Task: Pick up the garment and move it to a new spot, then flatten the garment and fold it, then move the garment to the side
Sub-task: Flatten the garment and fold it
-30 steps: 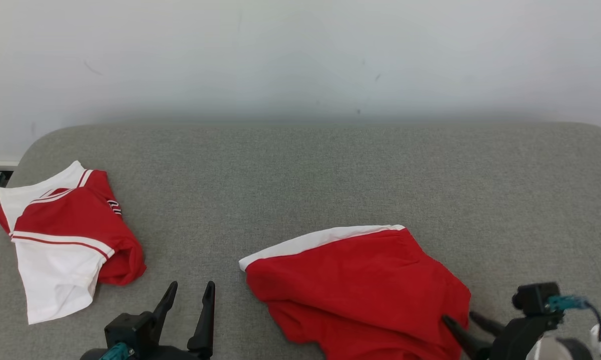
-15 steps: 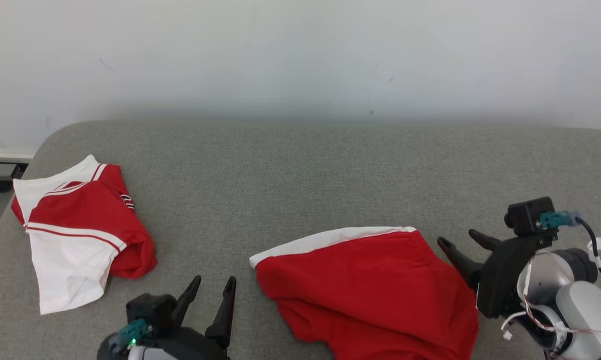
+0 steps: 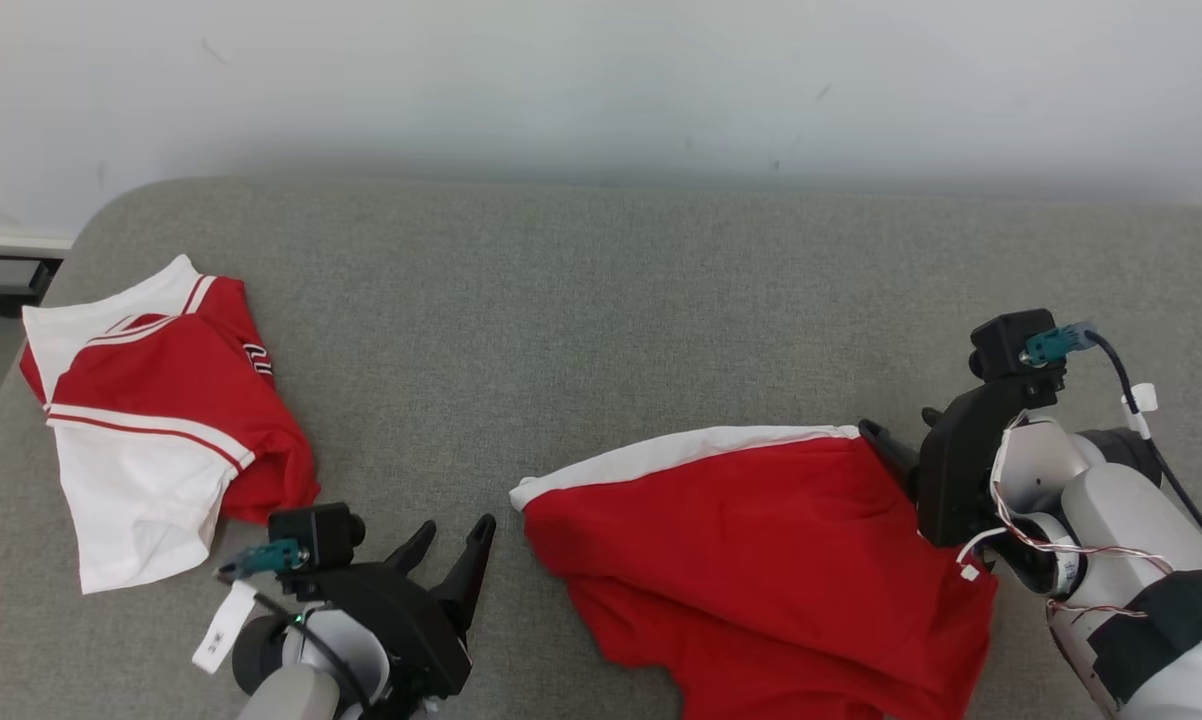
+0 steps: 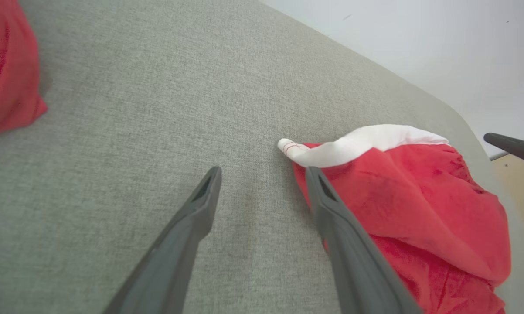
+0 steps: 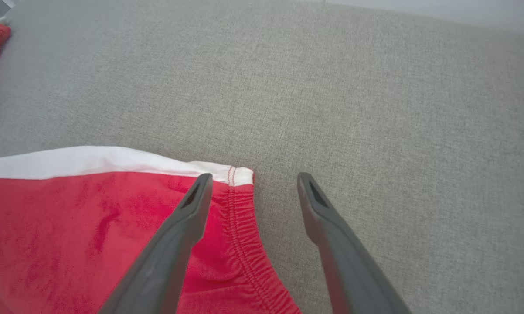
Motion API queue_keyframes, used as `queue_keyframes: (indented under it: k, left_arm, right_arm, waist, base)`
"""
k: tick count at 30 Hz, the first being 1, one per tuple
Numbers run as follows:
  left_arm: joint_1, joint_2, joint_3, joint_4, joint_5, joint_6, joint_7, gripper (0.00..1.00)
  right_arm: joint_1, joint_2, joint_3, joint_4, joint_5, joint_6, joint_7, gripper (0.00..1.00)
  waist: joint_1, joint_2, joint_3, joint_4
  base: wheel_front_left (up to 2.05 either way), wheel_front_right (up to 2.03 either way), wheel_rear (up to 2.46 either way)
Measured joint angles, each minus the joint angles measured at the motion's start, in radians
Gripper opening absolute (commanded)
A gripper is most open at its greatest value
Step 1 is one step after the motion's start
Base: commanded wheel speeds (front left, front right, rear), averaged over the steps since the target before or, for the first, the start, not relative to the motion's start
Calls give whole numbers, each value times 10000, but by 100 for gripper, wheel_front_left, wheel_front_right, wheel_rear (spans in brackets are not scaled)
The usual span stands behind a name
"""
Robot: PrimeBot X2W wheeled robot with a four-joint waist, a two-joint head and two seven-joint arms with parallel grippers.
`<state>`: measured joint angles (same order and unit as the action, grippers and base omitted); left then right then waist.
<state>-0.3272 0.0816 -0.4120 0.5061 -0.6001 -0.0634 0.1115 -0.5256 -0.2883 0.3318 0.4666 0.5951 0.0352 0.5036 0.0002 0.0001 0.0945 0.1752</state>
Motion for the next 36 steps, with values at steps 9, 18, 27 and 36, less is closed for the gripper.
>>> queue_keyframes:
  k: [9, 18, 27, 36]
  left_arm:
    - [-804, -213, -297, 913, -418, -345, 483, 100]
    - [-1655, -403, -803, 1975, -773, -518, 917, 100]
    - [-1911, -435, -1264, 2203, -1551, -604, 899, 0]
    - [-2225, -462, -1680, 2186, -1695, -610, 132, 0]
  right_arm:
    - [-495, 426, 332, 1333, -81, 59, 67, 100]
    - [-1134, 938, 681, 2447, -355, 194, -207, 100]
    - [-1299, 1016, 771, 3137, -383, 407, -568, 0]
    - [-1558, 1005, 729, 3816, -389, 531, -1356, 0]
  waist:
    - [0, 0, 458, -59]
    - [0, 0, 662, -204]
    - [-1, 0, 721, -290]
    - [-2, 0, 537, -114]
  base:
    - [0, 0, 0]
    - [0, 0, 0]
    - [0, 0, 0]
    - [0, 0, 0]
